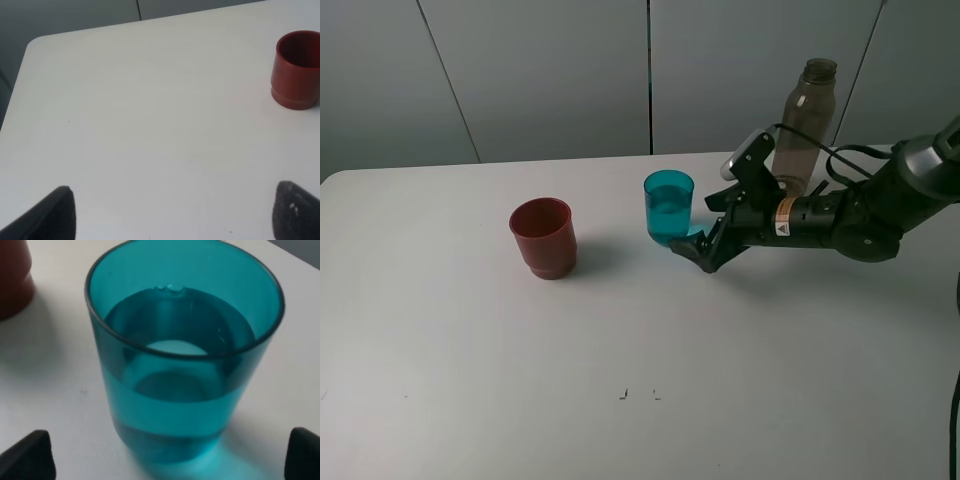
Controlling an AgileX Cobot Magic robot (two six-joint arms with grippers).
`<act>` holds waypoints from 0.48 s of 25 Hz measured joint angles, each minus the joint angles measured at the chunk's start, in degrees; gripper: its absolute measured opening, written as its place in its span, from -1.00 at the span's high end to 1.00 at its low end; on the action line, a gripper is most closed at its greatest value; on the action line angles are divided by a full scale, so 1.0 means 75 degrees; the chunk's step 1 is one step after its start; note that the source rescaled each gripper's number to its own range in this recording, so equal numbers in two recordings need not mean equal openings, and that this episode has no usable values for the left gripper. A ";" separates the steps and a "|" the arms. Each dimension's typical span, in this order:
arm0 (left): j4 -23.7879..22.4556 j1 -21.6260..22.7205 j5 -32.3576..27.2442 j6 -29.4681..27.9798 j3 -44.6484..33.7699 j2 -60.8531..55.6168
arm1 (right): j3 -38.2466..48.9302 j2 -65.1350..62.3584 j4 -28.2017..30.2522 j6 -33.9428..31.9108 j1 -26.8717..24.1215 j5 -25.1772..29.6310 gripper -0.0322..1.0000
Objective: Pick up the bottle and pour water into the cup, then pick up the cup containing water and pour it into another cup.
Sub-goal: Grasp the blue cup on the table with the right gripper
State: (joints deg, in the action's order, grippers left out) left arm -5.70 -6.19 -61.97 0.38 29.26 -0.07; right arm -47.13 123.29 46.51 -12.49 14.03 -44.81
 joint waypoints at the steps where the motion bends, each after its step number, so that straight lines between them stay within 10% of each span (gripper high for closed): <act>1: 0.0000 0.0000 0.0000 0.0000 0.0000 0.0000 | -0.0045 0.0049 0.0000 0.0000 0.0000 0.0000 -0.99; 12: 0.0000 0.0000 0.0000 0.0000 0.0000 0.0000 | -0.0427 0.0138 -0.0026 0.0194 0.0253 0.0014 -0.99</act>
State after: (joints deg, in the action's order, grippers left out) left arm -5.70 -6.19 -61.97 0.38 29.26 -0.07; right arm -50.33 124.33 46.32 -11.03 15.93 -44.71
